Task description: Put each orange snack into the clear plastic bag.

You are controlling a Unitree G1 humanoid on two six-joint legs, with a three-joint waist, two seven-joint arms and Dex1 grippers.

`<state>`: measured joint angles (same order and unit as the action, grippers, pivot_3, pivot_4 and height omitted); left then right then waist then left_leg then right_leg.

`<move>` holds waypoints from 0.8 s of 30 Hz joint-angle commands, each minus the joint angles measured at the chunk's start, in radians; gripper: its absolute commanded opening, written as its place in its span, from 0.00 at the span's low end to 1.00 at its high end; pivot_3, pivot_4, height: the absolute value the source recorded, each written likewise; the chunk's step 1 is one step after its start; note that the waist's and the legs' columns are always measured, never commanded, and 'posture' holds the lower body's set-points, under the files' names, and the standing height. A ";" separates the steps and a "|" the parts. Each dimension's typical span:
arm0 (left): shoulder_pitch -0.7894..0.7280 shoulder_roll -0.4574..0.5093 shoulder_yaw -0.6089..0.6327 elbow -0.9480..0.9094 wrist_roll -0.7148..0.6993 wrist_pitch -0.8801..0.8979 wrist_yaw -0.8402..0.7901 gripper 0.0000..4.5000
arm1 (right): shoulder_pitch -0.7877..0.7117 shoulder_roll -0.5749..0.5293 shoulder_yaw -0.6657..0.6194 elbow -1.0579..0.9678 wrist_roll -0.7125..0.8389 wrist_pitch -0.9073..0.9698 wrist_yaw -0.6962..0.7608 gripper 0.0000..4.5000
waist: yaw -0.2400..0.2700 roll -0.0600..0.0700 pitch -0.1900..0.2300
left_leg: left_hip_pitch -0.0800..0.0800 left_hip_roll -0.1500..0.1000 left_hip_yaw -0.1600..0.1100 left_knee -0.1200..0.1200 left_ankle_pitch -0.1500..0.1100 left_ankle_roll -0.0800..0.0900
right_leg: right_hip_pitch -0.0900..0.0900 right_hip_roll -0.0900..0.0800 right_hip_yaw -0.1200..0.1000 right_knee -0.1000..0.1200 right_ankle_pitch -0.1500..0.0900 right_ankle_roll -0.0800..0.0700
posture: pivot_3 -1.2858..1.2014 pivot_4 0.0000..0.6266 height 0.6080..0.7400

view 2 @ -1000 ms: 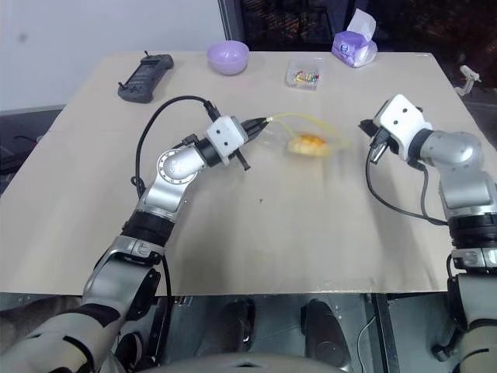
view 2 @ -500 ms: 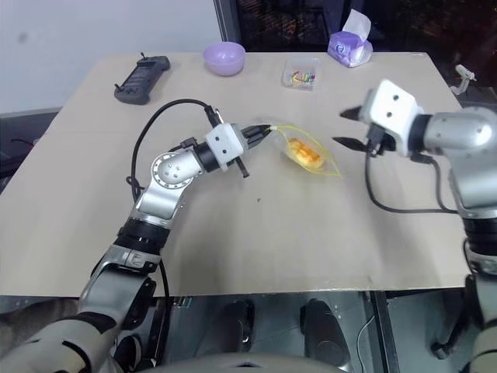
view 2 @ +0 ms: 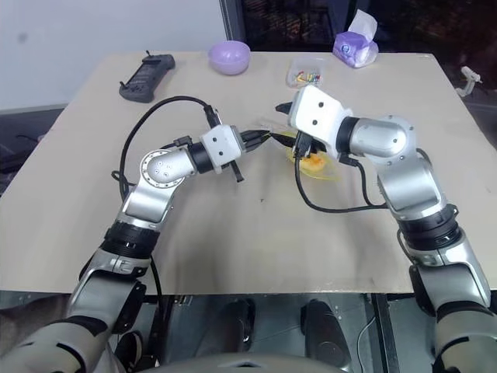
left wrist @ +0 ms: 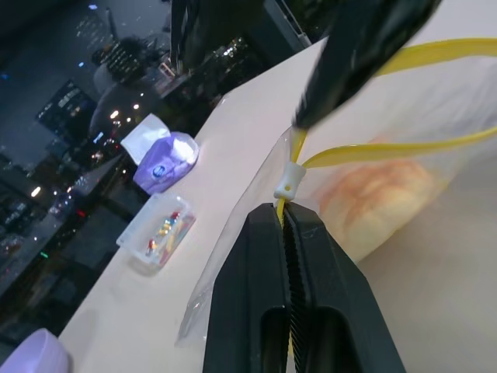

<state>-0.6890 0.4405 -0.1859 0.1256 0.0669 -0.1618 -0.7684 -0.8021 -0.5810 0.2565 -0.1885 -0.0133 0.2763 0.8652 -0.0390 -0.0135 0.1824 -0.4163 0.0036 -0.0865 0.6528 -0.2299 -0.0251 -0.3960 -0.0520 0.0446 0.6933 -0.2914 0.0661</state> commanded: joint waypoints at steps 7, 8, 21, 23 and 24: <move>-0.012 0.023 -0.004 -0.089 0.014 0.026 0.000 0.00 | 0.030 0.005 0.019 -0.010 -0.039 -0.049 0.001 0.49 | -0.002 0.000 0.000 | 0.000 0.000 0.000 0.000 0.000 0.000 | 0.000 0.000 0.000 0.000 0.000 0.000 | 0.52 0.24 1.00; -0.010 0.025 -0.007 -0.096 0.019 0.024 0.001 0.00 | 0.032 0.003 0.021 -0.006 -0.044 -0.052 0.002 0.49 | -0.002 0.000 0.000 | 0.000 0.000 0.000 0.000 0.000 0.000 | 0.000 0.000 0.000 0.000 0.000 0.000 | 0.52 0.24 1.00; 0.014 0.062 -0.034 -0.125 0.074 -0.018 -0.004 0.00 | 0.044 -0.006 0.025 0.020 -0.069 -0.083 0.020 0.49 | -0.002 0.000 0.000 | 0.000 0.000 0.000 0.000 0.000 0.000 | 0.000 0.000 0.000 0.000 0.000 0.000 | 0.52 0.24 1.00; 0.016 0.066 -0.034 -0.122 0.079 -0.026 -0.003 0.00 | 0.044 -0.007 0.023 0.026 -0.072 -0.088 0.021 0.49 | -0.002 0.000 0.000 | 0.000 0.000 0.000 0.000 0.000 0.000 | 0.000 0.000 0.000 0.000 0.000 0.000 | 0.52 0.24 1.00; 0.019 0.069 -0.031 -0.124 0.079 -0.028 -0.002 0.00 | 0.044 -0.010 0.022 0.028 -0.074 -0.090 0.023 0.49 | -0.002 0.000 0.000 | 0.000 0.000 0.000 0.000 0.000 0.000 | 0.000 0.000 0.000 0.000 0.000 0.000 | 0.52 0.24 1.00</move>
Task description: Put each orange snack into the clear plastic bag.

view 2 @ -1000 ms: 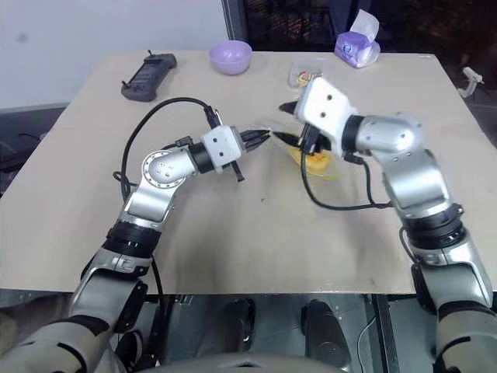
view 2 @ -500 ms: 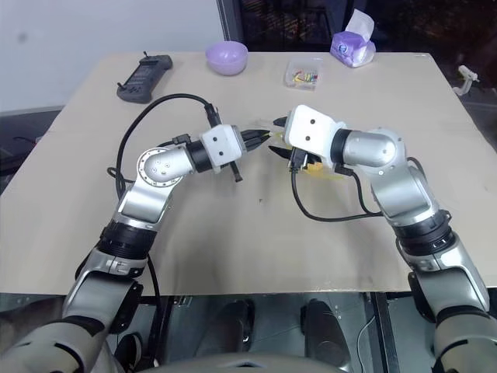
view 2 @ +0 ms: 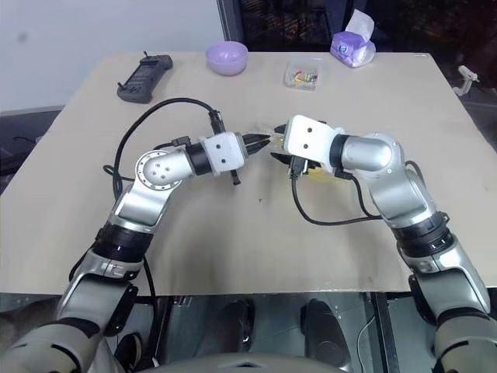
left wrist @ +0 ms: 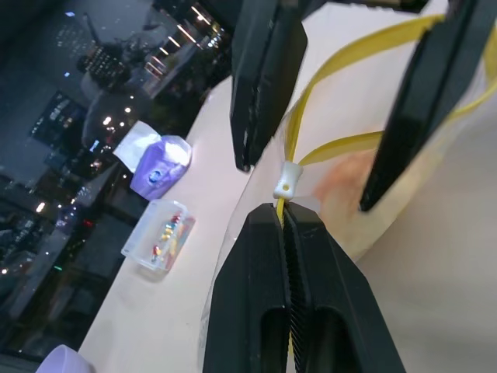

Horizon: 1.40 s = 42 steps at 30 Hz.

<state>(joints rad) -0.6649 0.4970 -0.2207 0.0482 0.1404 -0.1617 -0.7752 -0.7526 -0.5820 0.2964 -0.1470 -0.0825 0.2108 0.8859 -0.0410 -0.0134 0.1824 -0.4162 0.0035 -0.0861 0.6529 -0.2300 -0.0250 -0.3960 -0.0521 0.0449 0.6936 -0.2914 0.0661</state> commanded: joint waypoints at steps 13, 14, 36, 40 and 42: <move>0.003 0.020 0.001 -0.035 0.025 -0.066 0.018 0.00 | -0.013 -0.002 -0.017 -0.010 -0.003 -0.032 0.014 0.31 | 0.000 0.000 0.000 | 0.000 0.000 0.000 0.000 0.000 0.000 | 0.000 0.000 0.000 0.000 0.000 0.000 | 0.52 0.24 1.00; 0.003 0.020 0.001 -0.034 0.026 -0.068 0.018 0.00 | -0.013 -0.001 -0.017 -0.010 -0.003 -0.032 0.014 0.31 | 0.000 0.000 0.000 | 0.000 0.000 0.000 0.000 0.000 0.000 | 0.000 0.000 0.000 0.000 0.000 0.000 | 0.52 0.24 1.00; -0.001 0.017 -0.013 -0.006 0.043 -0.090 0.024 0.00 | -0.016 0.008 -0.019 -0.001 -0.018 -0.040 0.010 0.02 | 0.000 0.000 0.000 | 0.000 0.000 0.000 0.000 0.000 0.000 | 0.000 0.000 0.000 0.000 0.000 0.000 | 0.52 0.24 1.00; 0.000 0.016 -0.015 -0.005 0.044 -0.089 0.023 0.00 | -0.015 0.005 -0.021 0.000 -0.021 -0.041 0.008 0.02 | 0.000 0.000 0.000 | 0.000 0.000 0.000 0.000 0.000 0.000 | 0.000 0.000 0.000 0.000 0.000 0.000 | 0.52 0.24 1.00; -0.001 0.016 -0.015 -0.004 0.044 -0.089 0.023 0.00 | -0.014 0.005 -0.022 -0.001 -0.022 -0.041 0.007 0.02 | 0.000 0.000 0.000 | 0.000 0.000 0.000 0.000 0.000 0.000 | 0.000 0.000 0.000 0.000 0.000 0.000 | 0.52 0.24 1.00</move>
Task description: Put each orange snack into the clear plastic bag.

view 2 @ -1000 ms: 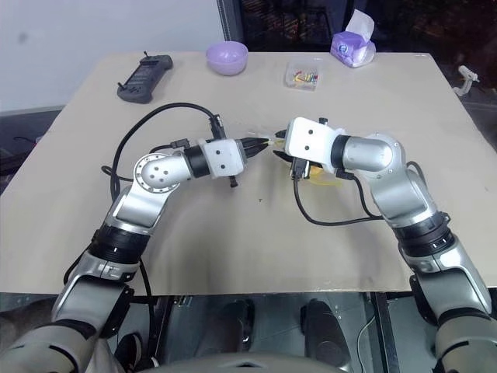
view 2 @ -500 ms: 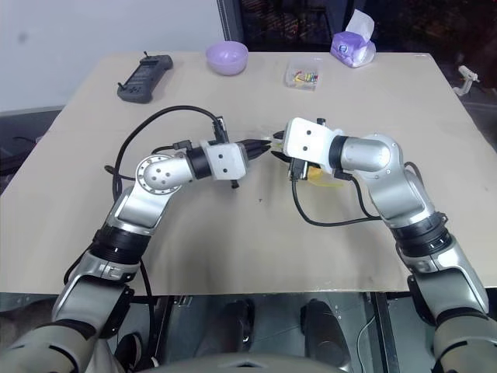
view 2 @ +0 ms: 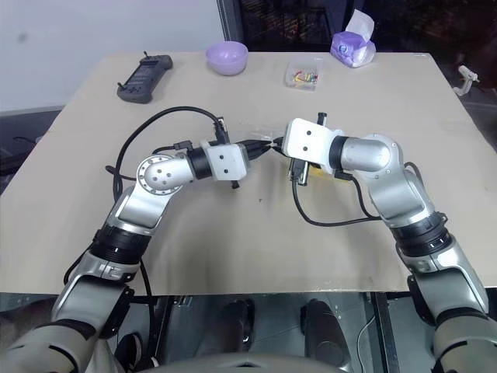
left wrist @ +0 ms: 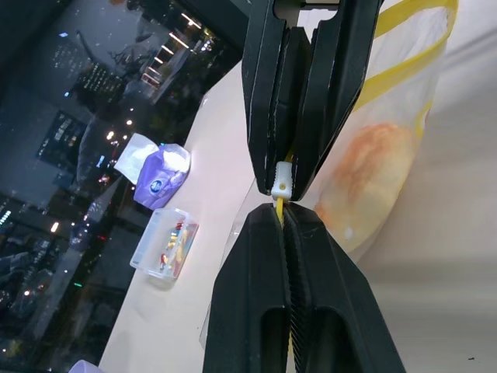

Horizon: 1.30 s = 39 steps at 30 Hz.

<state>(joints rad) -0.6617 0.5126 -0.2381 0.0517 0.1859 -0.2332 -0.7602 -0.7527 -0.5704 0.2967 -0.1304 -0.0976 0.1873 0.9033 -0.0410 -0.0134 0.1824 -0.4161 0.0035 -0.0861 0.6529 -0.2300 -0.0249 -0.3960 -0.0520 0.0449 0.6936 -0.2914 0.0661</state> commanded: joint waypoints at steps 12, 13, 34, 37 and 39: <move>-0.011 0.030 0.029 0.070 0.072 0.023 0.093 0.00 | 0.001 -0.040 -0.045 0.001 -0.026 -0.023 -0.013 0.02 | 0.000 0.000 0.000 | 0.000 0.000 0.000 0.000 0.000 0.000 | 0.000 0.000 0.000 0.000 0.000 0.000 | 0.52 0.24 1.00; -0.012 0.034 0.029 0.079 0.083 0.034 0.101 0.00 | 0.003 -0.043 -0.047 0.003 -0.026 -0.024 -0.014 0.02 | 0.000 0.000 0.000 | 0.000 0.000 0.000 0.000 0.000 0.000 | 0.000 0.000 0.000 0.000 0.000 0.000 | 0.52 0.24 1.00; 0.016 0.065 0.046 0.131 0.148 0.342 0.202 0.00 | 0.024 -0.100 -0.076 0.020 -0.026 -0.019 -0.041 0.02 | 0.000 0.000 0.000 | 0.000 0.000 0.000 0.000 0.000 0.000 | 0.000 0.000 0.000 0.000 0.000 0.000 | 0.52 0.24 1.00; 0.014 0.066 0.048 0.140 0.152 0.396 0.220 0.00 | 0.029 -0.110 -0.082 0.019 -0.026 -0.016 -0.046 0.02 | 0.000 0.000 0.000 | 0.000 0.000 0.000 0.000 0.000 0.000 | 0.000 0.000 0.000 0.000 0.000 0.000 | 0.52 0.24 1.00; 0.012 0.068 0.045 0.144 0.155 0.417 0.232 0.00 | 0.032 -0.116 -0.082 0.017 -0.024 -0.014 -0.049 0.02 | 0.000 0.000 0.000 | 0.000 0.000 0.000 0.000 0.000 0.000 | 0.000 0.000 0.000 0.000 0.000 0.000 | 0.52 0.24 1.00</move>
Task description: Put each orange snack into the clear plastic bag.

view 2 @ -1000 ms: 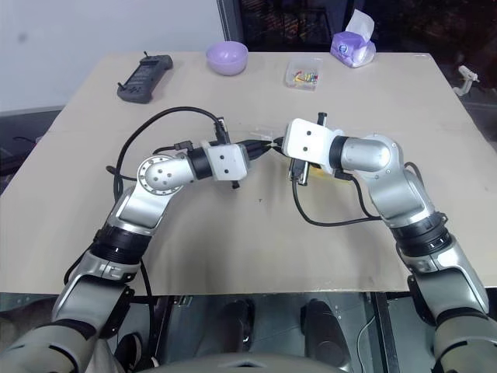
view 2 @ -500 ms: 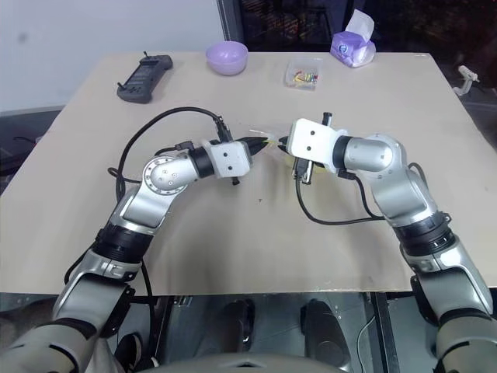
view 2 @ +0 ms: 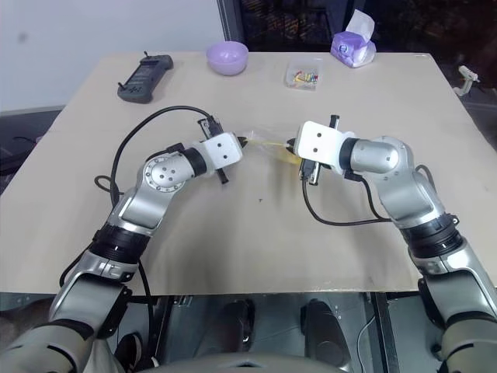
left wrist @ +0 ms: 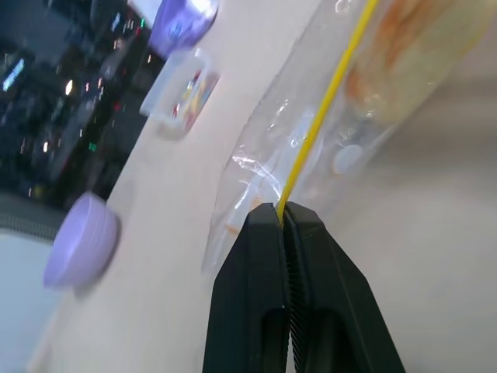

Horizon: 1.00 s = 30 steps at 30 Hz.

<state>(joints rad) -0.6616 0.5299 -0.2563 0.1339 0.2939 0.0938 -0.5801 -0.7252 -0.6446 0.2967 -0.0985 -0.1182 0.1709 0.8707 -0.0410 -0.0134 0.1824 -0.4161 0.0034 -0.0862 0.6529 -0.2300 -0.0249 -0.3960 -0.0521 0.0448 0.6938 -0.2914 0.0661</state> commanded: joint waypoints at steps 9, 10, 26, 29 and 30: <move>-0.004 0.066 0.054 0.090 0.085 0.157 0.116 0.00 | 0.014 -0.060 -0.088 -0.021 0.002 0.009 -0.024 0.02 | -0.001 0.000 0.000 | 0.000 0.000 0.000 0.000 0.000 0.000 | 0.000 0.000 0.000 0.000 0.000 0.000 | 0.52 0.24 1.00; -0.005 0.067 0.053 0.091 0.088 0.163 0.121 0.00 | 0.015 -0.061 -0.088 -0.022 0.002 0.010 -0.025 0.02 | -0.003 0.000 0.000 | 0.000 0.000 0.000 0.000 0.000 0.000 | 0.000 0.000 0.000 0.000 0.000 0.000 | 0.52 0.24 1.00; 0.018 0.009 0.045 0.056 0.019 0.112 0.063 0.00 | 0.027 -0.051 -0.093 -0.032 0.009 0.019 -0.010 0.02 | 0.003 0.000 0.000 | 0.000 0.000 0.000 0.000 0.000 0.000 | 0.000 0.000 0.000 0.000 0.000 0.000 | 0.52 0.24 1.00; 0.026 0.002 0.048 0.047 0.018 0.111 0.055 0.00 | 0.035 -0.044 -0.097 -0.043 0.029 0.040 0.007 0.02 | 0.001 0.000 0.000 | 0.000 0.000 0.000 0.000 0.000 0.000 | 0.000 0.000 0.000 0.000 0.000 0.000 | 0.52 0.24 1.00; 0.027 0.001 0.047 0.045 0.017 0.110 0.051 0.00 | 0.041 -0.040 -0.099 -0.055 0.043 0.059 0.016 0.02 | 0.001 0.000 0.000 | 0.000 0.000 0.000 0.000 0.000 0.000 | 0.000 0.000 0.000 0.000 0.000 0.000 | 0.52 0.24 1.00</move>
<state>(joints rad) -0.6351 0.5246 -0.2150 0.2253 0.3144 0.2234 -0.5238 -0.6881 -0.6888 0.2243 -0.1042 -0.1030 0.2074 0.8735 -0.0404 -0.0135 0.1824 -0.4162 0.0034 -0.0860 0.6528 -0.2300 -0.0250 -0.3962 -0.0524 0.0451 0.6939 -0.2914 0.0661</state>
